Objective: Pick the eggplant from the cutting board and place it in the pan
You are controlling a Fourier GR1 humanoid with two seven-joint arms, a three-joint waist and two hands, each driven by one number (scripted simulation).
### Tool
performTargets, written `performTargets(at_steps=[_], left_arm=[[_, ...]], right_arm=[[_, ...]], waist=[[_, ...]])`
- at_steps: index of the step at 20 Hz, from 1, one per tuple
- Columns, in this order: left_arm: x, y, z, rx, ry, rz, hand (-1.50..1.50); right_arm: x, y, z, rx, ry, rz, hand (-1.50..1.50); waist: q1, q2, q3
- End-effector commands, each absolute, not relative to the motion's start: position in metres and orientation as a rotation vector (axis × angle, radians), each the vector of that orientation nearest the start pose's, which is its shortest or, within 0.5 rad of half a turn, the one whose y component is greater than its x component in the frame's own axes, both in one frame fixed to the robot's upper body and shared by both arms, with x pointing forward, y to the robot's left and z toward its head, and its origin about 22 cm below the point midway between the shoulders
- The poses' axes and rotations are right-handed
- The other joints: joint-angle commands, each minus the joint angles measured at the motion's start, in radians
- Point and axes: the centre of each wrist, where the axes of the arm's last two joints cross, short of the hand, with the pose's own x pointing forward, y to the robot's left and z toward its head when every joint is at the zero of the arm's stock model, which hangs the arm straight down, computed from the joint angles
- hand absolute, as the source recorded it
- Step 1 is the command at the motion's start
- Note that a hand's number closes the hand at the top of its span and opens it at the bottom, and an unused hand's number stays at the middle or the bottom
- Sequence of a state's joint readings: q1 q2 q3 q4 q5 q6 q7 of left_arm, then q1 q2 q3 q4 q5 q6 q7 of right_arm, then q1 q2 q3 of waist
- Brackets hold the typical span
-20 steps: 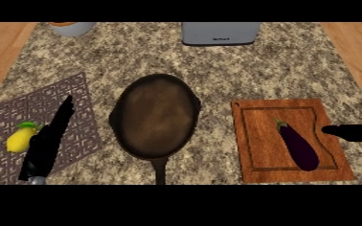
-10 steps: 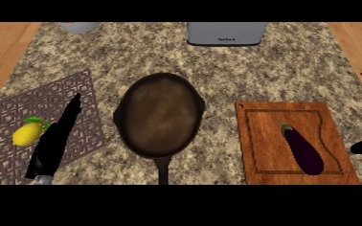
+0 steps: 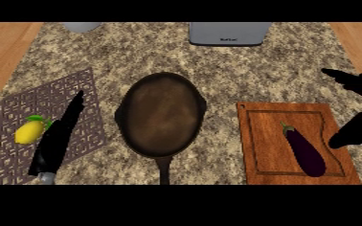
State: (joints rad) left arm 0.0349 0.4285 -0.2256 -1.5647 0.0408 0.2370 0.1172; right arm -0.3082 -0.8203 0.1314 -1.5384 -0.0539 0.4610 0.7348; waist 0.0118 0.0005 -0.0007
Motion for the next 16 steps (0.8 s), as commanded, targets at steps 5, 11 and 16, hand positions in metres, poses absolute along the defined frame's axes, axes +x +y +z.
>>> performTargets(at_steps=[5,11,16], left_arm=[[0.223,0.275,-0.006,0.339,-1.38,-0.257,0.0],[0.225,0.283,-0.001,0.331,-1.373,-0.26,0.0],[0.217,0.291,0.002,0.339,-1.391,-0.276,0.0]], right_arm=[[0.338,-0.308,0.143,-0.504,-0.628,0.977,-1.5],[0.335,-0.283,0.125,-0.529,-0.469,1.107,-1.5],[0.33,-0.278,0.106,-0.522,-0.363,1.157,-1.5]], waist=[[0.005,0.003,0.0],[0.001,0.001,0.0],[-0.001,-0.001,0.0]])
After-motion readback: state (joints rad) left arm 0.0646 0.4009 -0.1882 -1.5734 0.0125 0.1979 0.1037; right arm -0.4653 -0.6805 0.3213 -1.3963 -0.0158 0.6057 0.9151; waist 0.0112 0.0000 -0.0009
